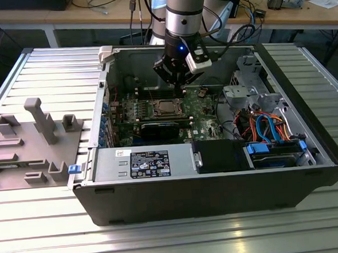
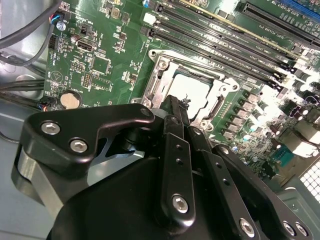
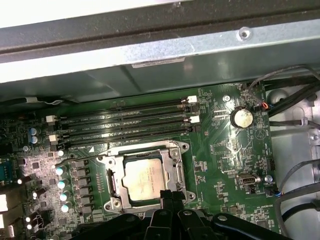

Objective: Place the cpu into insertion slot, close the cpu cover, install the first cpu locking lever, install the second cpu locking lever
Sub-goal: 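Install the first cpu locking lever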

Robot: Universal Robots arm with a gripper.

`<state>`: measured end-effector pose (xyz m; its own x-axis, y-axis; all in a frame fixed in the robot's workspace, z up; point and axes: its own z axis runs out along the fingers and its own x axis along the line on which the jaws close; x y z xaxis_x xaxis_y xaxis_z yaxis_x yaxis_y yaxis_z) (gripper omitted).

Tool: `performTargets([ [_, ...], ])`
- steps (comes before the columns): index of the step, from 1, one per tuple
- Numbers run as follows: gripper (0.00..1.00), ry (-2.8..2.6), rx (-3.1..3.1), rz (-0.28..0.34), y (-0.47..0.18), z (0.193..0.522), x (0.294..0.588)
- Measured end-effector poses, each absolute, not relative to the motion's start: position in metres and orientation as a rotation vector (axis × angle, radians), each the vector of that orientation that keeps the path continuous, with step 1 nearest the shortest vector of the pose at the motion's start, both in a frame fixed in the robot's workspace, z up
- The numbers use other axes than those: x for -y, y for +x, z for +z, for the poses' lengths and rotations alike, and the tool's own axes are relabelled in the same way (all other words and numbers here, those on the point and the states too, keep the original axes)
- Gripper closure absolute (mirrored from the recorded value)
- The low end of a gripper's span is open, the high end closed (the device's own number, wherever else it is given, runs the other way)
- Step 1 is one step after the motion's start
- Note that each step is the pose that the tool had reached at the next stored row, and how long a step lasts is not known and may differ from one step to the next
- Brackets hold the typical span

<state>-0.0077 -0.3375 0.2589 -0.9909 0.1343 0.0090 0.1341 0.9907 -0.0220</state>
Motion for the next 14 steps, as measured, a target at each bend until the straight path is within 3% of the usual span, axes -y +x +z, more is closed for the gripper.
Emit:
performTargets([
  [14,0.89,-0.170,3.127,0.034,-0.0077,0.2589,0.3375],
])
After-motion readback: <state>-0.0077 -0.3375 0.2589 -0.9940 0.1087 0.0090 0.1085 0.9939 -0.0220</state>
